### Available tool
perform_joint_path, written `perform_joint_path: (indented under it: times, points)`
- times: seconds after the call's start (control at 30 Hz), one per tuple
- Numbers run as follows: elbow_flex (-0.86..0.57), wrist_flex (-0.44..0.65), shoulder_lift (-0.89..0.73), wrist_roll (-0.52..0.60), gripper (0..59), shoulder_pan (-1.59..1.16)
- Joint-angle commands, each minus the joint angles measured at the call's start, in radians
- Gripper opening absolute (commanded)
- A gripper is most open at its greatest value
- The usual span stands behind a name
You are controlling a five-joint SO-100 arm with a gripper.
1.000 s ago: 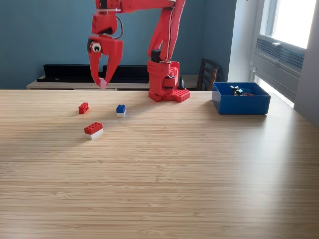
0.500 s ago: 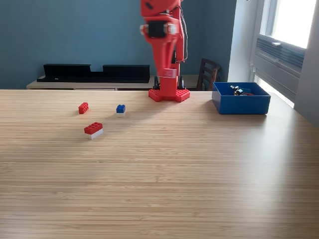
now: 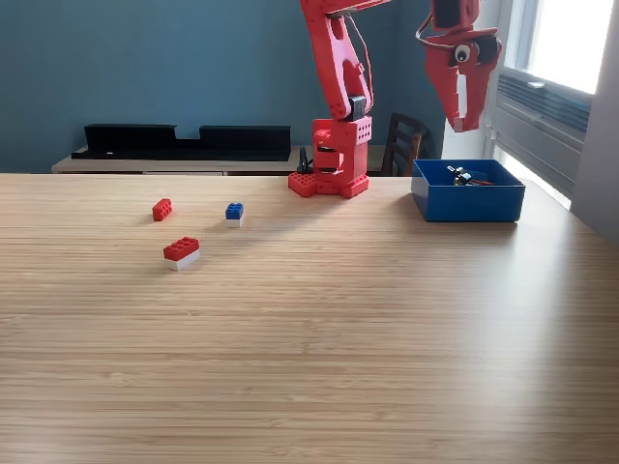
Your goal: Grasp a lego block and put it in the bin.
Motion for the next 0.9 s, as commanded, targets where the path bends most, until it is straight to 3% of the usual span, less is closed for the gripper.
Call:
perform_joint_path:
  times: [0.03,0.43,0.9]
  points:
    - [0.011,-0.081,0.008,-0.041,0.0,-0.055]
    - [0.071,-0.264,0.005,-0.064,0.0,-0.046]
    - [0.071,-0.273,0.005,-0.063,0.0,-0.034]
